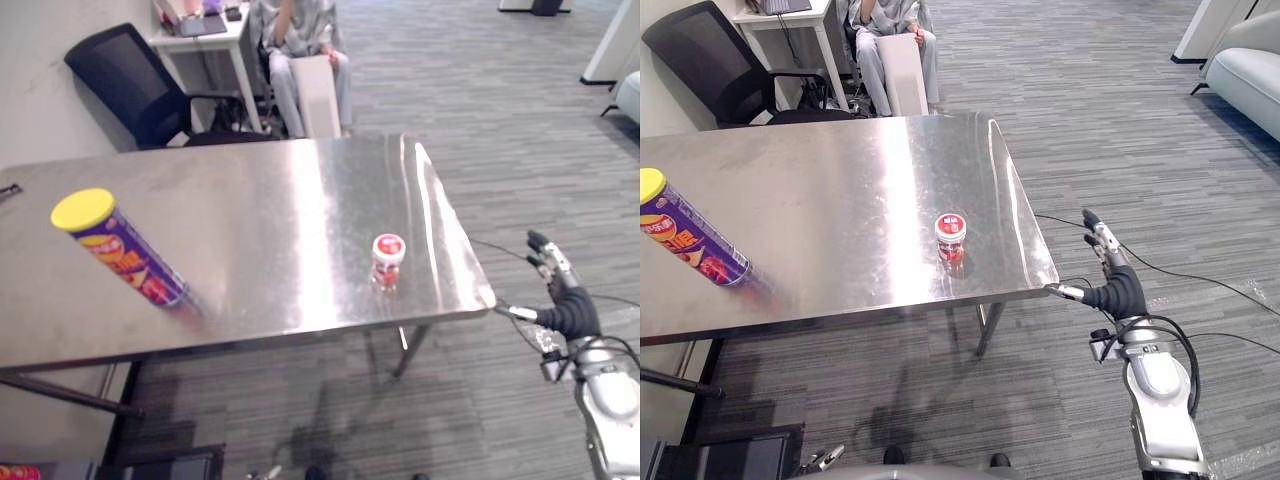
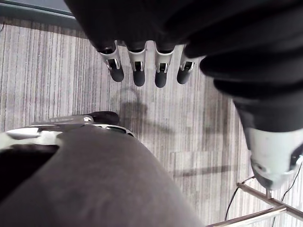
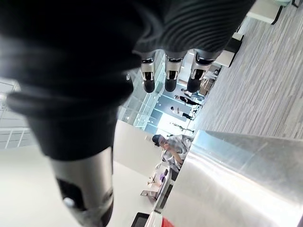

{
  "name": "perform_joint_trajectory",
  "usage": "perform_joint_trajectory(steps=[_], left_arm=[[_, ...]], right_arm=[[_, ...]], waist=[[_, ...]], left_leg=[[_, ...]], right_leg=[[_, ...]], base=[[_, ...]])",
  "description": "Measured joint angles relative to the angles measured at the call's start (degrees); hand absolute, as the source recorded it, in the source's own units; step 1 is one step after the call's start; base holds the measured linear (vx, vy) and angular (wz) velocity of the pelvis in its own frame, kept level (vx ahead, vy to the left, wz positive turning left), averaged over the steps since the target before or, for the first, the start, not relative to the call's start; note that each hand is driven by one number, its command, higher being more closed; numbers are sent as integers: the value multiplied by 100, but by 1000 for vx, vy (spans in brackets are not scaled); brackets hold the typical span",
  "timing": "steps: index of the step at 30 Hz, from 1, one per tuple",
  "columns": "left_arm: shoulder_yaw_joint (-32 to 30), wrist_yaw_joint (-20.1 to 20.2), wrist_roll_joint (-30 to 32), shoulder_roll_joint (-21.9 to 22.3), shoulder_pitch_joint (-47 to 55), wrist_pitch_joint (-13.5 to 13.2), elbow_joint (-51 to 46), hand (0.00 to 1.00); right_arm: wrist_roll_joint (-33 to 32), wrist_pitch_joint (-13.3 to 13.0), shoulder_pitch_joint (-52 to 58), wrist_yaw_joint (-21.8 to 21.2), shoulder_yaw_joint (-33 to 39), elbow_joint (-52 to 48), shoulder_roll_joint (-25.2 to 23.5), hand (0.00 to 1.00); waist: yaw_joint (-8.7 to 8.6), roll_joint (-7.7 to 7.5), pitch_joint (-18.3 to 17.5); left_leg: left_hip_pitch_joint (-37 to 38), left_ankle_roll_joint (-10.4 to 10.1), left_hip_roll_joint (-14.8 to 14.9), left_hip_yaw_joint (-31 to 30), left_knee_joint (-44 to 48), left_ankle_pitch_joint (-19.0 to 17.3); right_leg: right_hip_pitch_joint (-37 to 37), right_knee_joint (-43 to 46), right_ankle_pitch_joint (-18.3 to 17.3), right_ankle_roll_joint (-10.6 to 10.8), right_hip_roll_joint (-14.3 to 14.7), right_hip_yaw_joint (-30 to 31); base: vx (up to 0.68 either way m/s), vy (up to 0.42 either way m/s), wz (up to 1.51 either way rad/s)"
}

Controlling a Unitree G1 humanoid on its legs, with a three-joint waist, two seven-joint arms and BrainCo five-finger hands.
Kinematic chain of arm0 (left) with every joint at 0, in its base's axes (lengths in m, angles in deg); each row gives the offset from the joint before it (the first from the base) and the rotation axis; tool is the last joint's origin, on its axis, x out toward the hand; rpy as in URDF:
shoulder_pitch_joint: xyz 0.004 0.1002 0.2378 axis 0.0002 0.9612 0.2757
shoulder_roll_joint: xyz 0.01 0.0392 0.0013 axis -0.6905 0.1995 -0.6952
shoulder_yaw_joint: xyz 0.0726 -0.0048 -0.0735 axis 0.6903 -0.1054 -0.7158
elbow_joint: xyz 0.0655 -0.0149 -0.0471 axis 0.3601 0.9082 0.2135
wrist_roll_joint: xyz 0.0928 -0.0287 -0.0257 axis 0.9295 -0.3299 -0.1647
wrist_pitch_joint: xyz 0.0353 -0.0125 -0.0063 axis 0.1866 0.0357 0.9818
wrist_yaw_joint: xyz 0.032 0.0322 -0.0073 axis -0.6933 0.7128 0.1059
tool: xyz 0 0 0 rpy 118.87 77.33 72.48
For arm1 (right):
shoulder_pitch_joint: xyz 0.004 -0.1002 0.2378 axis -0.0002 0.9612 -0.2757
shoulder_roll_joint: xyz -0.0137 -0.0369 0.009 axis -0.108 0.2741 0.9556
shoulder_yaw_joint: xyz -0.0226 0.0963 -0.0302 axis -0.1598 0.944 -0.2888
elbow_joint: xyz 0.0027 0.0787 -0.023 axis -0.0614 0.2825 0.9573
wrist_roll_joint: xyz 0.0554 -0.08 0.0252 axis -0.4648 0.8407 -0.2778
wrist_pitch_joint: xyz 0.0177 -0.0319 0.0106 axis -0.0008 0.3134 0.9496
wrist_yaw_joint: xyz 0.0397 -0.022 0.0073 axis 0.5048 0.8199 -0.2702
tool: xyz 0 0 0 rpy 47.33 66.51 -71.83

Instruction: Put the gum and the chips on the shelf.

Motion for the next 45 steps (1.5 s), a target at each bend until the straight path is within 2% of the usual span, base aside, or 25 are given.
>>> perform_joint_trajectory(steps=[4, 11, 20, 24, 34, 45], left_arm=[[49, -14, -5, 4, -16, 1, -8, 0], [120, -65, -1, 6, -34, 6, -7, 0], [153, -158, 4, 23, -60, 104, -42, 0], [153, -190, 9, 35, -81, 125, -55, 0], [146, -277, 10, 50, -97, 134, -156, 0], [109, -297, 10, 55, -141, 175, -271, 0]], right_arm=[[-107, 23, -286, 85, -328, 422, 0, 0], [-107, 65, -762, 310, -744, 1041, -79, 0], [-105, 200, -1645, 608, -1034, 2346, -376, 0], [-106, 314, -2088, 752, -1044, 2930, -696, 0], [-170, 366, -2818, 1017, -1223, 3477, -972, 0], [-205, 375, -3151, 993, -1563, 3497, -1092, 0]], waist=[[104, 9, -5], [138, 41, -3], [276, 79, 55], [357, 85, 99], [438, 79, 284], [556, 34, 487]], left_leg=[[3, 22, -2, -26, -1, 18], [-10, 41, -16, -195, -24, 114], [-123, 52, -28, -419, -38, 178], [-117, 51, -31, -454, -26, 177], [-101, 51, -24, -457, -43, 177], [-75, 34, -21, -479, -43, 164]], right_leg=[[16, 2, 0, -1, -3, -17], [71, 0, -8, -15, -15, -170], [97, -21, -18, -43, -19, -381], [180, -118, 0, -56, -12, -431], [223, -127, 14, -75, -1, -451], [311, -198, 14, -75, 1, -501]], base=[[-21, -7, 1], [-67, -10, 11], [-11, -2, 12], [43, -6, 7], [13, -2, 0], [11, -1, 1]])
